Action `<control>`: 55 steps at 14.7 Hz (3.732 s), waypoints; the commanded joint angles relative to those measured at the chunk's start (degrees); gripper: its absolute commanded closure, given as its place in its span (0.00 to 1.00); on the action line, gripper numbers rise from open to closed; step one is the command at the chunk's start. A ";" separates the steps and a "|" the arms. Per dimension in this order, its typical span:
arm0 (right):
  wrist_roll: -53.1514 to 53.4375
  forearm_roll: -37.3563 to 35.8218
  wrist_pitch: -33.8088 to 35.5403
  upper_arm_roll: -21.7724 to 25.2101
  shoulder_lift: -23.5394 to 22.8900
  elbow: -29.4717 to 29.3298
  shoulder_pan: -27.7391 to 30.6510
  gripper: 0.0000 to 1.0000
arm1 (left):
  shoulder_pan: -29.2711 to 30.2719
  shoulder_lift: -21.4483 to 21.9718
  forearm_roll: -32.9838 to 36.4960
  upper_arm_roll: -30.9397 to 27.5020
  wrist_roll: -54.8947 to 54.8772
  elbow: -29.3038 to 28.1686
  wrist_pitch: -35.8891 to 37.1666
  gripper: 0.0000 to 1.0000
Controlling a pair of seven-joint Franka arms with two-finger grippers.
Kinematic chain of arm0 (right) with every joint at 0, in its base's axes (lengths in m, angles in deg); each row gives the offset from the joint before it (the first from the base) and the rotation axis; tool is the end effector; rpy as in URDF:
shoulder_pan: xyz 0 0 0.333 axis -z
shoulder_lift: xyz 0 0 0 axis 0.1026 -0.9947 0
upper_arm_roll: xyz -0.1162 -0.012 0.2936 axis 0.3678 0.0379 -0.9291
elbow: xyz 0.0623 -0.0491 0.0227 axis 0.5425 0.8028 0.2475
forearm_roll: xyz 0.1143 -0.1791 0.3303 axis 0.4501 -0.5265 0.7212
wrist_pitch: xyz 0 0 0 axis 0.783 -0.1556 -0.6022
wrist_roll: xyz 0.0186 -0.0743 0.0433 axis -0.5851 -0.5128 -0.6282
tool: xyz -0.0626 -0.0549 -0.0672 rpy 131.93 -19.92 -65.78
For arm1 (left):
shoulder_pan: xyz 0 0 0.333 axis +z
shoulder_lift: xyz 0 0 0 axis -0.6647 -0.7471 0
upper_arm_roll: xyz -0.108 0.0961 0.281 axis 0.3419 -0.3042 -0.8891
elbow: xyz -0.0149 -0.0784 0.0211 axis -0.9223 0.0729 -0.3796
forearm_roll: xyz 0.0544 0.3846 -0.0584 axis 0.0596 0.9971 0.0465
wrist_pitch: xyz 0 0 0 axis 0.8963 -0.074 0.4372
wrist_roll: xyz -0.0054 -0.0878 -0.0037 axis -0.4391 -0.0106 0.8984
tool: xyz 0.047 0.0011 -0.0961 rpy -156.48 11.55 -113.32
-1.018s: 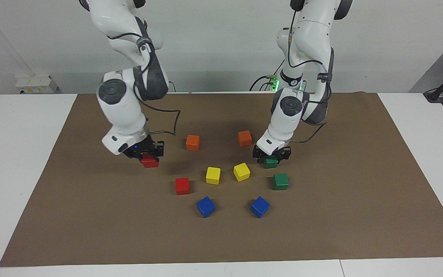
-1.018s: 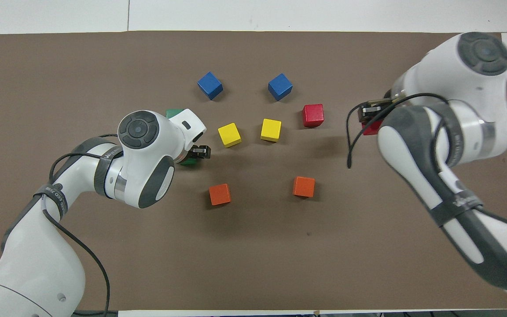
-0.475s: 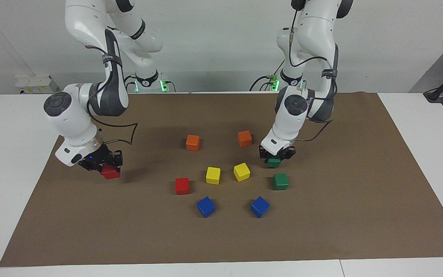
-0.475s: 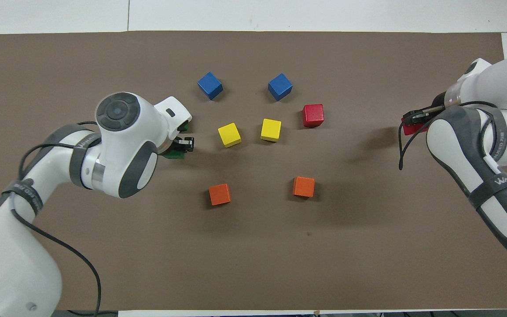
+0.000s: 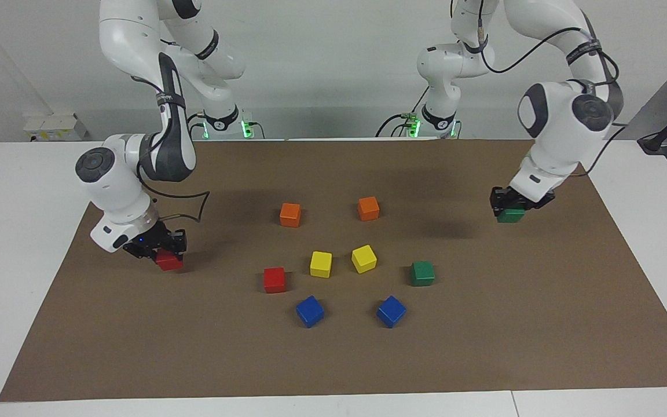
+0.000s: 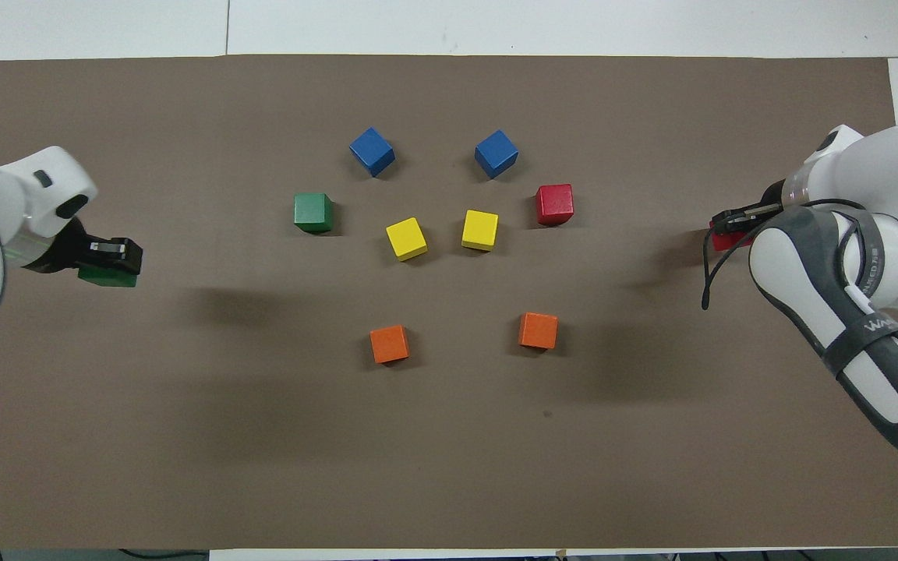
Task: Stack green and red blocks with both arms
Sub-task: 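Place the green cube with the left gripper while the right gripper places red, then grasp another green cube with the left gripper while the right gripper grasps red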
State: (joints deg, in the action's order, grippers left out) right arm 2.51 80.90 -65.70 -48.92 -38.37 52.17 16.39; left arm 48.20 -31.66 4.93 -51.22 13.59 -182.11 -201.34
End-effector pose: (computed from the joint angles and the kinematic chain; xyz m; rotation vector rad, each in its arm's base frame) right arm 0.6156 -0.0424 0.3429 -3.1113 -0.1940 -0.0623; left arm 0.5693 0.0195 0.4387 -3.1255 0.1869 0.1058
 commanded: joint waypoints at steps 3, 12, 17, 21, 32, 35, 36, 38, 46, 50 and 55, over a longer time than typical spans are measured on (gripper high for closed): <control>-0.37 -0.01 -2.38 -0.75 -0.56 1.09 1.19 1.00 | 7.69 3.55 0.36 0.80 -7.24 -14.36 -15.85 1.00; -0.19 -0.01 -4.24 -0.75 -2.14 1.79 1.63 1.00 | 10.24 1.27 0.27 0.80 -12.17 -24.22 -32.23 1.00; -0.19 -0.01 -6.33 -0.75 -2.23 2.93 1.98 1.00 | 11.03 1.09 0.18 0.80 -12.08 -25.55 -33.65 1.00; -0.28 -0.01 -7.75 -0.66 -2.23 3.64 2.42 0.80 | 11.56 0.83 0.18 0.80 -12.52 -25.82 -33.47 1.00; 10.05 -2.02 25.07 -0.75 -0.89 -20.91 -3.36 0.00 | 7.45 -1.71 -0.08 1.24 -14.64 -2.59 -7.51 0.00; 20.43 -6.16 28.29 -0.75 -3.98 -27.74 -11.35 0.01 | -0.45 -7.07 -3.95 0.89 -3.61 13.78 4.21 0.00; 23.94 -6.08 27.76 -0.83 -4.16 -27.74 -13.47 0.01 | -2.83 -7.96 -4.03 0.89 -0.08 16.26 5.19 0.00; 31.15 -5.81 26.45 -1.01 -5.65 -28.09 -16.55 0.02 | -8.37 -9.10 -4.56 0.89 6.17 17.86 4.50 0.00; 34.09 -5.28 12.65 -1.10 -9.25 -24.40 -19.20 0.03 | -20.60 -18.06 0.79 0.71 15.95 17.16 -8.32 0.00; 33.56 -5.28 10.44 -1.19 -11.63 -24.40 -21.22 0.02 | -21.57 -21.67 1.85 0.71 19.37 15.94 -14.38 0.00; 28.11 -5.20 8.52 -1.19 -12.69 -22.74 -21.22 0.03 | -21.49 -21.76 2.12 0.71 20.44 10.83 -21.34 0.00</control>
State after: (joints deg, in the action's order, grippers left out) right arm 32.71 76.12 -54.85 -49.75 -51.11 27.60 -5.47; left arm 27.54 -54.27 5.56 -49.57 32.44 -169.40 -220.35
